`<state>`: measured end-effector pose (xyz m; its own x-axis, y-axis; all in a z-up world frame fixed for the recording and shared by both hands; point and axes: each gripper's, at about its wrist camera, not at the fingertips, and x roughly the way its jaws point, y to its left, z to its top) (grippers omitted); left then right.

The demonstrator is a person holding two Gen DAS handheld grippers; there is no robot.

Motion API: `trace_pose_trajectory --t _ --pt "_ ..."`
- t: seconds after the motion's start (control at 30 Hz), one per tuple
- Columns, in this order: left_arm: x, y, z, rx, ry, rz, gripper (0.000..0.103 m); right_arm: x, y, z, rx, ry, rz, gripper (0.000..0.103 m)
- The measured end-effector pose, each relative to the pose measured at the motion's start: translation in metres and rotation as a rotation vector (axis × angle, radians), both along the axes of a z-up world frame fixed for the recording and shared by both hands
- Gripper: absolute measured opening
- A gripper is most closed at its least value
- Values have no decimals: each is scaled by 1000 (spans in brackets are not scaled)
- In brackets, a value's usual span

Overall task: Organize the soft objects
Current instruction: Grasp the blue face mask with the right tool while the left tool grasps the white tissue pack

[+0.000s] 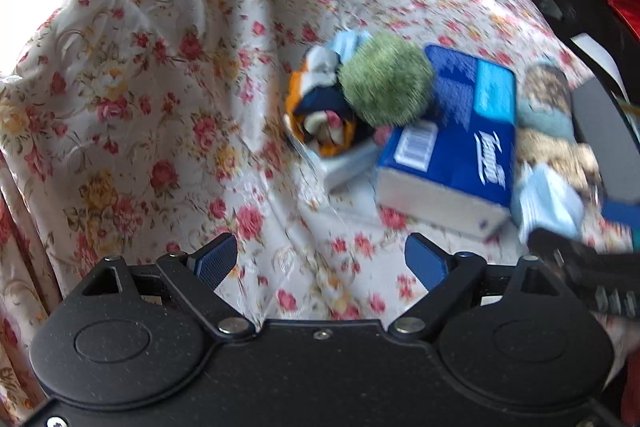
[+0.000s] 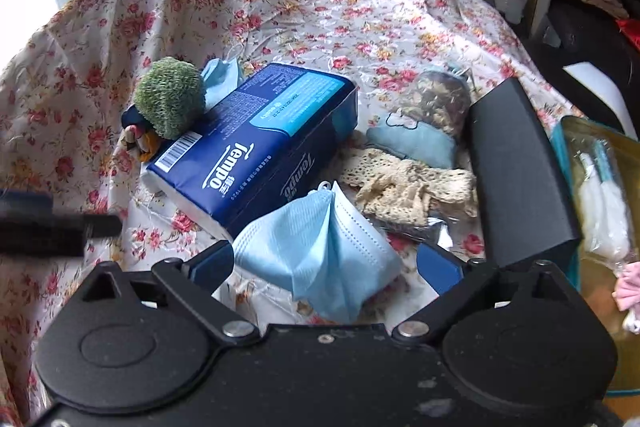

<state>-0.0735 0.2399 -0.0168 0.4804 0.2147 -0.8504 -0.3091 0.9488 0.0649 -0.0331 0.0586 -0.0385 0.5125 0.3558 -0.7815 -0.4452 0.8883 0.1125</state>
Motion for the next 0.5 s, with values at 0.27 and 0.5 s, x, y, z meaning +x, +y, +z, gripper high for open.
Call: trace_pose_trajectory --t 0.27,0.5 --pt "-21 -25 2 -2 -8 -209 88 9 4 -14 -27 44 -14 71" --pt "-21 -53 -13 -92 46 -292 88 1 -16 4 45 26 -52 47"
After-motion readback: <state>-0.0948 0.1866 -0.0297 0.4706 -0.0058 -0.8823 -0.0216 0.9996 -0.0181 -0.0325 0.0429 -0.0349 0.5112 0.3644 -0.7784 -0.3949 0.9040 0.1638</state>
